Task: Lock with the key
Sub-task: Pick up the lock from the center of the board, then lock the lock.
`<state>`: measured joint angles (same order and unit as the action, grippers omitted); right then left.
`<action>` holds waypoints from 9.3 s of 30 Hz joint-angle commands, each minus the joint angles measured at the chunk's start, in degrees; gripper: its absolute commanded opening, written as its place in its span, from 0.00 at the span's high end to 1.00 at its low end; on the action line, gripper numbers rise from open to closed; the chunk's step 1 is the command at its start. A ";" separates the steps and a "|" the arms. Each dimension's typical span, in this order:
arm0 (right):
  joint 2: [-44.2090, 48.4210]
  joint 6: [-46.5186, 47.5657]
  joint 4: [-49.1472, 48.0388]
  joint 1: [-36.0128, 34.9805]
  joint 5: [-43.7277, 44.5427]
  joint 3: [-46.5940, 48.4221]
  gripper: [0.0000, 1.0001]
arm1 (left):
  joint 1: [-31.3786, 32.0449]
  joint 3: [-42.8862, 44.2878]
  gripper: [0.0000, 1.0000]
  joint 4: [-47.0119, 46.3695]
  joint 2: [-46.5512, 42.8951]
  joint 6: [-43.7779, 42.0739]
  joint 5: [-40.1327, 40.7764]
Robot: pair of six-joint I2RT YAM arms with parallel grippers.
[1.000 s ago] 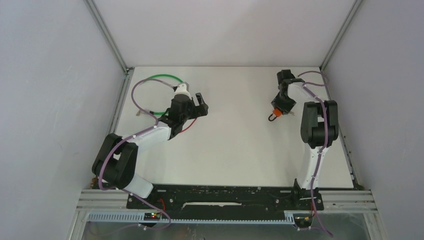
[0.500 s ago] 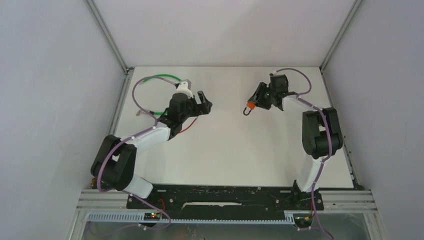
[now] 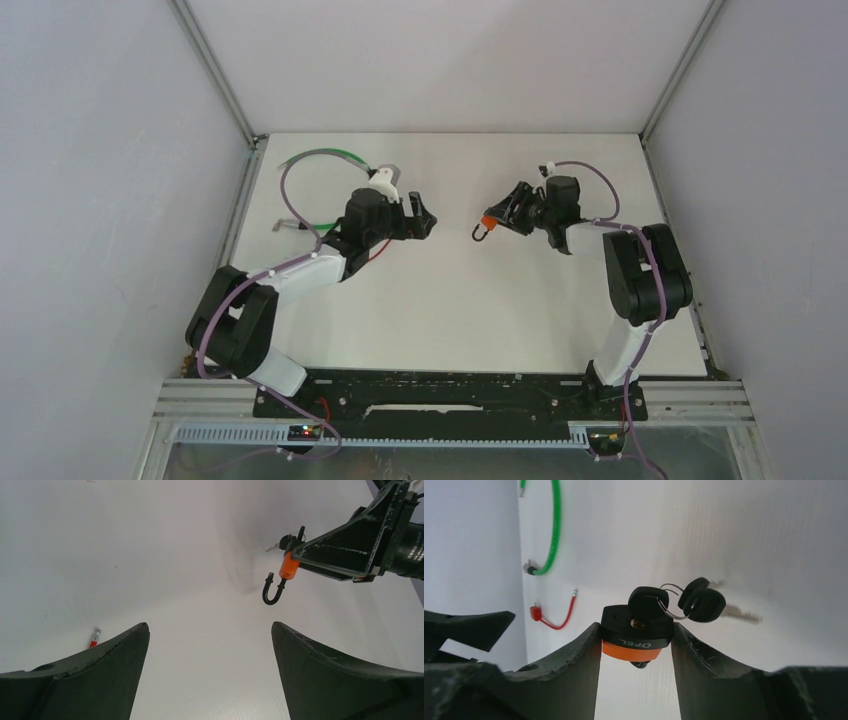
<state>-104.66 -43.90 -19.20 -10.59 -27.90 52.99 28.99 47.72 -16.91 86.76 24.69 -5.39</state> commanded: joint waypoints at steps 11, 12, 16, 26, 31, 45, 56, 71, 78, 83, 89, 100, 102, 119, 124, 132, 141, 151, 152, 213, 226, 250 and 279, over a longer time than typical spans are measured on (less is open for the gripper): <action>-1.14 -9.79 -23.65 0.44 -7.57 -2.73 1.00 | 2.98 3.90 0.05 -0.02 -0.38 -7.50 0.52; -0.73 -8.88 -22.22 0.32 -6.82 -2.68 1.00 | 3.05 4.13 0.05 0.27 -0.17 -7.65 0.59; 2.26 0.18 -4.93 -1.90 2.16 1.90 0.97 | 3.51 4.93 0.05 1.83 0.57 -8.51 1.81; -5.96 5.22 16.30 -5.50 8.36 14.11 0.68 | 4.13 5.75 0.06 4.49 0.75 -10.61 8.82; -8.12 6.27 22.00 -5.96 11.09 17.20 0.63 | 4.36 5.94 0.06 5.42 0.73 -10.92 11.58; -10.08 7.46 29.88 -6.27 16.67 21.36 0.36 | 9.57 9.50 0.04 9.20 3.72 -16.85 19.38; -8.07 6.64 28.60 -5.82 17.47 19.74 0.28 | 9.95 9.66 0.03 9.19 3.89 -17.32 19.65; -11.26 6.51 19.88 -1.54 9.84 19.08 0.44 | 10.01 9.68 0.03 9.52 3.72 -17.57 19.68; -14.16 8.31 18.84 -1.28 7.32 22.58 0.46 | 9.97 9.46 0.03 9.41 3.40 -17.57 19.69; -16.50 9.09 19.03 -2.16 4.28 24.93 0.56 | 9.96 9.41 0.03 9.36 3.37 -17.48 19.67; -15.49 9.03 25.68 -4.00 7.86 24.36 0.62 | 10.03 9.47 0.03 9.49 3.32 -17.65 19.99; -11.16 10.67 33.13 -9.89 16.04 23.39 0.69 | 10.03 10.00 0.03 10.16 3.67 -17.57 20.62; -10.61 10.54 34.46 -9.81 16.41 22.92 0.67 | 10.01 10.01 0.03 10.14 3.76 -17.57 20.87; 2.79 10.32 37.06 -19.98 14.74 5.41 0.57 | 10.07 9.45 0.03 10.43 2.16 -17.64 22.51; 10.63 9.02 39.46 -23.29 19.38 -0.20 0.51 | 10.03 8.71 0.03 10.21 0.30 -17.78 22.93; 26.38 6.90 44.29 -22.78 27.87 -7.05 0.43 | 12.29 10.56 0.02 15.57 -4.21 -13.74 23.04; 46.10 6.76 52.32 -18.64 33.07 -9.26 0.43 | 26.53 4.99 0.01 31.97 -11.40 4.59 28.33; 65.59 4.05 60.17 -10.65 24.63 -8.58 0.34 | 38.17 6.05 0.03 32.88 -5.55 21.15 37.03; 66.29 3.72 60.96 -10.68 24.61 -8.53 0.35 | 39.59 8.36 0.03 34.59 -3.06 22.35 39.07; 40.07 16.34 3.42 -6.15 9.45 -12.83 0.33 | 12.66 4.22 1.00 13.10 -8.96 -13.67 -1.77; 28.75 38.18 -26.31 -17.13 11.94 -23.35 0.29 | 6.23 1.44 1.00 -1.89 -5.66 -18.55 -11.42; 35.45 73.77 -24.59 -21.21 -20.40 -33.12 0.36 | 6.43 -3.56 1.00 9.58 -9.08 -43.39 -40.91; 51.20 104.10 -11.88 -37.87 -9.15 -36.85 0.39 | 12.58 2.70 1.00 31.38 -15.86 -55.18 -44.47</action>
<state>-54.48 56.23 -36.07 -46.70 -37.21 13.23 40.77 48.62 13.50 75.81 -27.49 -48.66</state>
